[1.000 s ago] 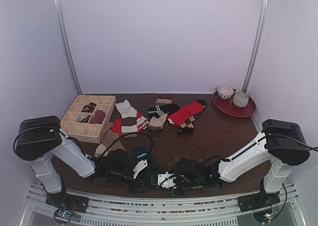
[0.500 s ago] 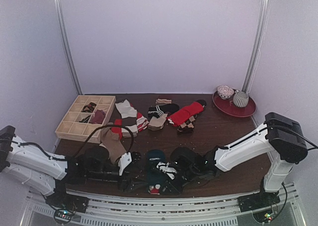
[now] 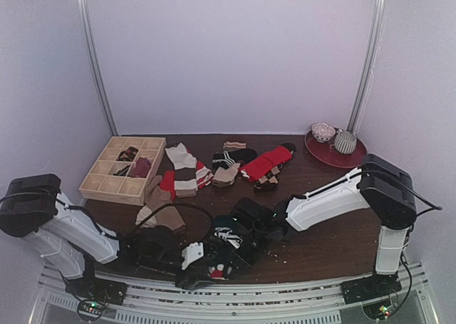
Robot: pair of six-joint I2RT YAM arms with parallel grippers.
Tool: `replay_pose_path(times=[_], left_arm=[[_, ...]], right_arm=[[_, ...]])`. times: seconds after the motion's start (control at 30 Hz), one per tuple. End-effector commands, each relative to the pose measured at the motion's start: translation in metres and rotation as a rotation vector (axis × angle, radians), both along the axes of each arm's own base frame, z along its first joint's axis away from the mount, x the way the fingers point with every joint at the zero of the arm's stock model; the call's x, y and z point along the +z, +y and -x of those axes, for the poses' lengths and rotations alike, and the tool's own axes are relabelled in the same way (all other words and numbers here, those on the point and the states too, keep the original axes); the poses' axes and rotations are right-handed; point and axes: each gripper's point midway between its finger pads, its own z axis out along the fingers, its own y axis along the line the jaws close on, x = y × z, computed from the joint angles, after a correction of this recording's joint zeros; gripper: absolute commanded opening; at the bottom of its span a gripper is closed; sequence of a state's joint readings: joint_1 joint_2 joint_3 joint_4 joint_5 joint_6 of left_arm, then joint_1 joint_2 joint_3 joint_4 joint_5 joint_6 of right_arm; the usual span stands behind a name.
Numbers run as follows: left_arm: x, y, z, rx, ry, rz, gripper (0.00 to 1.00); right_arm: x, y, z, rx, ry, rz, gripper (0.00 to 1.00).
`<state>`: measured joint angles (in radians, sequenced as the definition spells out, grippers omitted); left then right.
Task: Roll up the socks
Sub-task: Roll a pair of socks at the center of the board.
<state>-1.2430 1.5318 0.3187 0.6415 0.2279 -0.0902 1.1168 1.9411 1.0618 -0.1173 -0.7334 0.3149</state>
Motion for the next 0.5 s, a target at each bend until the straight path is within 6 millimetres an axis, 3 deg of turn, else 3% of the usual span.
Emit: replay_pose_path(times=[0.0, 0.13, 0.27, 0.37, 0.47], left_arm=[[0.017, -0.018, 0.000, -0.036, -0.028, 0.083, 0.57], [0.008, -0.019, 0.001, -0.039, -0.013, 0.065, 0.55], [-0.002, -0.022, 0.001, -0.042, 0.006, 0.031, 0.32], [-0.006, -0.021, 0.002, -0.038, 0.025, 0.016, 0.21], [-0.010, -0.018, 0.002, -0.016, 0.053, -0.002, 0.00]], right_arm=[[-0.056, -0.056, 0.009, 0.005, 0.042, 0.271, 0.09], [-0.057, -0.057, 0.008, 0.012, 0.042, 0.267, 0.09], [-0.058, -0.056, 0.007, 0.007, 0.046, 0.251, 0.10], [-0.057, -0.053, 0.006, 0.007, 0.037, 0.237, 0.10], [-0.055, -0.052, 0.004, 0.018, 0.019, 0.221, 0.12]])
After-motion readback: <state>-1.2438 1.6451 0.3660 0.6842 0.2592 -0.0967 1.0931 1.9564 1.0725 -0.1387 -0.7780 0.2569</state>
